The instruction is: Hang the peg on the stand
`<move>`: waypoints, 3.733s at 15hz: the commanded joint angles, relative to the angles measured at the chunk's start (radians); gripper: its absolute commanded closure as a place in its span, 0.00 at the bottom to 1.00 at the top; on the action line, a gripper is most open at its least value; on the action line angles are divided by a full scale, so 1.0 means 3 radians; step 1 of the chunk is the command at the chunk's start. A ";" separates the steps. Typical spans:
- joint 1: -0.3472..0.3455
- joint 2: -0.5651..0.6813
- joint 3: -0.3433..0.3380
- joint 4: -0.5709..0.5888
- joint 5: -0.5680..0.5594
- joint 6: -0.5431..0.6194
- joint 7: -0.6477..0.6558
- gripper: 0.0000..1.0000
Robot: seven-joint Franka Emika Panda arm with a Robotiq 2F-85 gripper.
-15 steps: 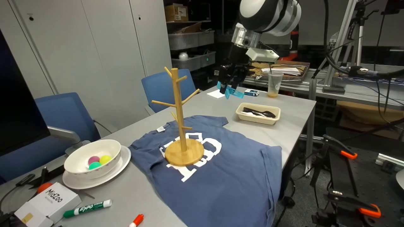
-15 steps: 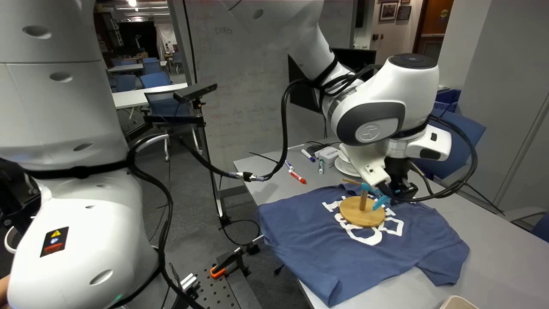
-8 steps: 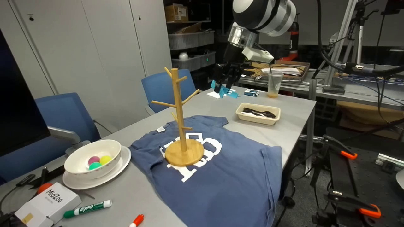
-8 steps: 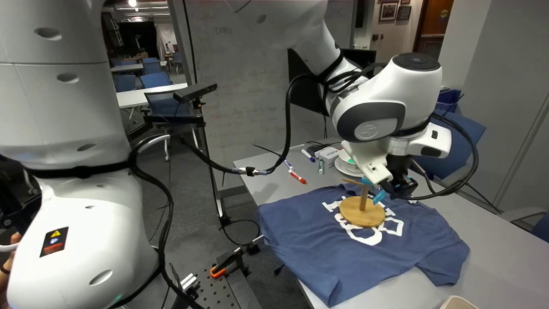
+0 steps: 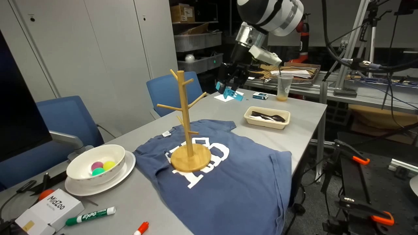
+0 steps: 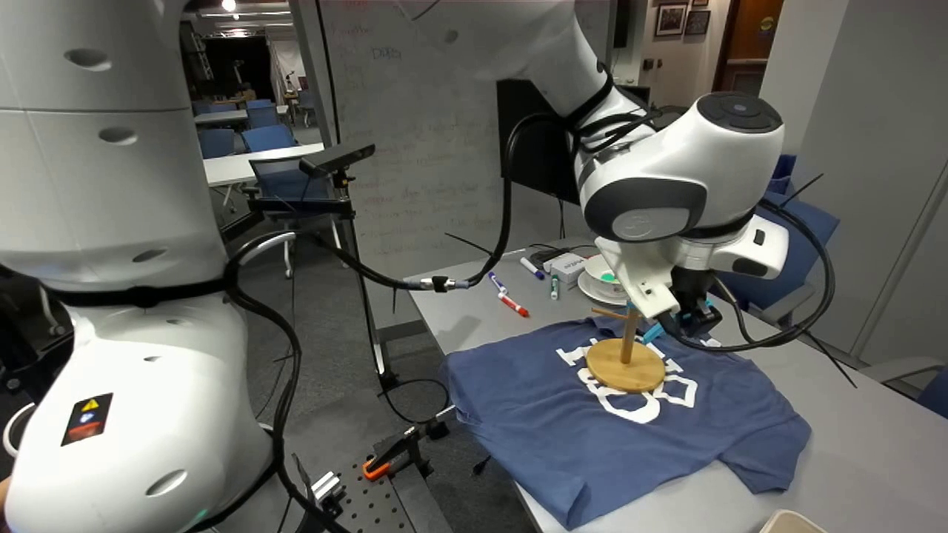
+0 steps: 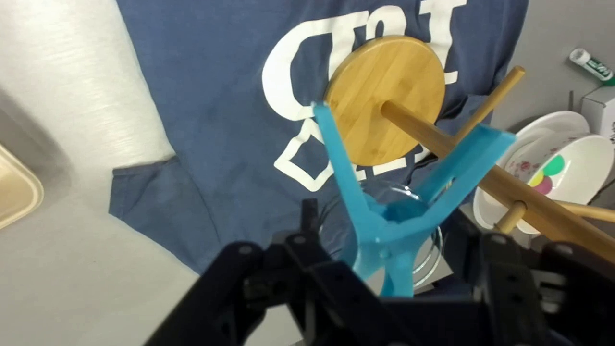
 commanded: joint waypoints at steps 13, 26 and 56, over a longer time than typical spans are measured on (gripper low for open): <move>-0.0268 0.0610 -0.0066 0.0816 0.1150 -0.1284 -0.1034 0.64; -0.0242 0.0596 0.0007 0.0943 0.1131 -0.1278 -0.1100 0.64; -0.0122 0.0386 -0.0014 0.0574 0.0992 -0.1157 -0.1065 0.64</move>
